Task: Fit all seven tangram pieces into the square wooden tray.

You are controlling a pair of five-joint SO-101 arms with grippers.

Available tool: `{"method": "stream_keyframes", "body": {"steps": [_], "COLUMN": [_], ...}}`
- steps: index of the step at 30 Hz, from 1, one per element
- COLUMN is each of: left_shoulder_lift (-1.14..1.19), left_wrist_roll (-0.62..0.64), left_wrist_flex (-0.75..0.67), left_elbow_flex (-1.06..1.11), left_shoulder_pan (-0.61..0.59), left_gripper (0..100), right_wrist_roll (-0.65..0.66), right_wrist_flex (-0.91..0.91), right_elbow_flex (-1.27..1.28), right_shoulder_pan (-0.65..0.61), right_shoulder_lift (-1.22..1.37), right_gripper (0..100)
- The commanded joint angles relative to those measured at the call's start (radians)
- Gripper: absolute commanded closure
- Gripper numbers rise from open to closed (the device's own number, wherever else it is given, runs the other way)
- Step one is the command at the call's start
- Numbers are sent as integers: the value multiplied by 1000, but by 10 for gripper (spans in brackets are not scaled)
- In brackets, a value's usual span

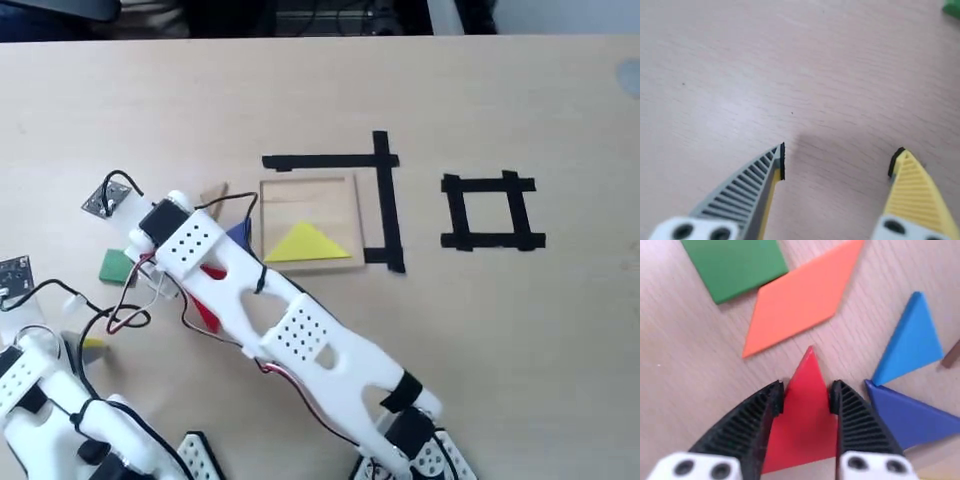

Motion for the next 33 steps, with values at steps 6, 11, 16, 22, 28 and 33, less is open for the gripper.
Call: {"method": "stream_keyframes", "body": {"steps": [6,11,16,22,28,33], "left_shoulder_lift": [-20,-20,-20,-20,-9,-18], "left_wrist_roll": [11,11,11,9,11,12], "left_wrist_flex": [-3,-3,-3,-3,-3,-2], "left_elbow_flex": [-51,-51,-42,-42,-41,-24], "left_shoulder_pan": [10,12,13,13,31,61], "left_gripper": [653,653,653,653,653,653], "right_wrist_roll": [17,18,18,18,18,18], "right_wrist_flex": [29,29,32,35,34,35], "right_elbow_flex": [16,15,-31,-15,90,136], "right_shoulder_pan": [0,2,6,32,81,98], "right_shoulder_lift": [-5,-7,-27,-156,-251,-288], "right_gripper": [960,988,988,988,988,988]}}
